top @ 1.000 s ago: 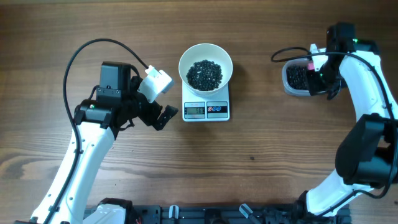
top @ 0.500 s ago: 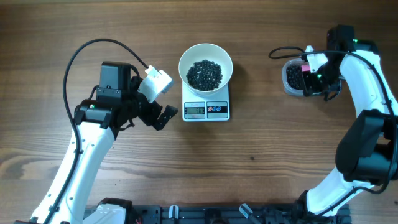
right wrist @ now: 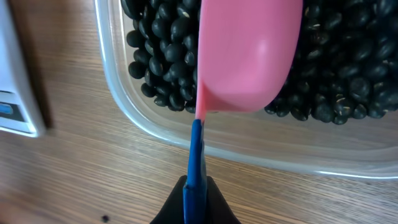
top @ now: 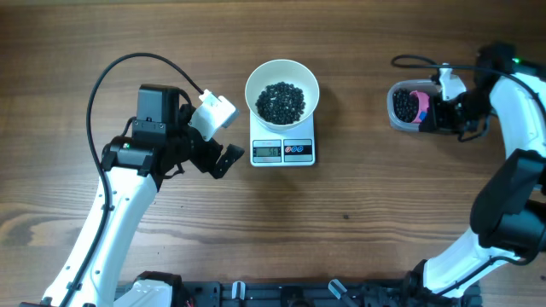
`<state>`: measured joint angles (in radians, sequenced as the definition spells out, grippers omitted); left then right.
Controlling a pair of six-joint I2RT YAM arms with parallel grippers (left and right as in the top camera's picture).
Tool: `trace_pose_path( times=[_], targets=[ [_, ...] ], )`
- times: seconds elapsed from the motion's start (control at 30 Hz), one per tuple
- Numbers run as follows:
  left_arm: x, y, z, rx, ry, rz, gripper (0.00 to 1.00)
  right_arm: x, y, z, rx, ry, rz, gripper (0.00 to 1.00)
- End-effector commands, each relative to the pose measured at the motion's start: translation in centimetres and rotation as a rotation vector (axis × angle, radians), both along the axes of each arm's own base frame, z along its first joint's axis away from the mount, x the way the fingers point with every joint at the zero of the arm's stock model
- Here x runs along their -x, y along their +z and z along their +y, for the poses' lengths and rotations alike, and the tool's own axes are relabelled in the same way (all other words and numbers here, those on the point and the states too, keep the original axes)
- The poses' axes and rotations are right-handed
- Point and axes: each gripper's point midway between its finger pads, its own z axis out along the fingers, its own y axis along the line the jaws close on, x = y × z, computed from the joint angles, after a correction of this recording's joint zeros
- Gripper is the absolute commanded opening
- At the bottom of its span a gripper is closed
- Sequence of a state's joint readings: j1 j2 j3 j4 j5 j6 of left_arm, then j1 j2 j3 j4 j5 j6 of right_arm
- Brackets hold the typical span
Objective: Scoop item into bowl and weigh 150g on scale
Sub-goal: 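Move the scoop back into the bean tub and scoop beans, then carry the filled scoop to the bowl and pour beans in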
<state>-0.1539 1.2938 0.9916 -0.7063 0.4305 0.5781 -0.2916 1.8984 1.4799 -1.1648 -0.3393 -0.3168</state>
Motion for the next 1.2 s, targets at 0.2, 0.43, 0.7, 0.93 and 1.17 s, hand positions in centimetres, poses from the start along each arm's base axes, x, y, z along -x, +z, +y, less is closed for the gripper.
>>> trace_pose_path(
  times=[0.2,0.43,0.7,0.93,1.17],
  targets=[
    [0.0,-0.1,0.2,0.002,0.014,0.005,1.0,-0.6,1.5,-0.8,-0.264,-0.12,-0.082,0.04],
    [0.0,-0.1,0.2,0.003,0.014,0.005,1.0,0.0,2.8,-2.1,-0.373,-0.171,-0.124,0.04],
    [0.0,-0.1,0.2,0.002,0.014,0.005,1.0,1.0,4.7,-1.2,-0.498,-0.09,-0.199,0.04],
    [0.0,-0.1,0.2,0.002,0.014,0.005,1.0,0.7,6.9,0.4,-0.639,-0.09,-0.257,0.04],
    [0.0,-0.1,0.2,0.003,0.014,0.006,1.0,0.2,9.1,2.6,-0.765,-0.079,-0.295,0.04]
  ],
)
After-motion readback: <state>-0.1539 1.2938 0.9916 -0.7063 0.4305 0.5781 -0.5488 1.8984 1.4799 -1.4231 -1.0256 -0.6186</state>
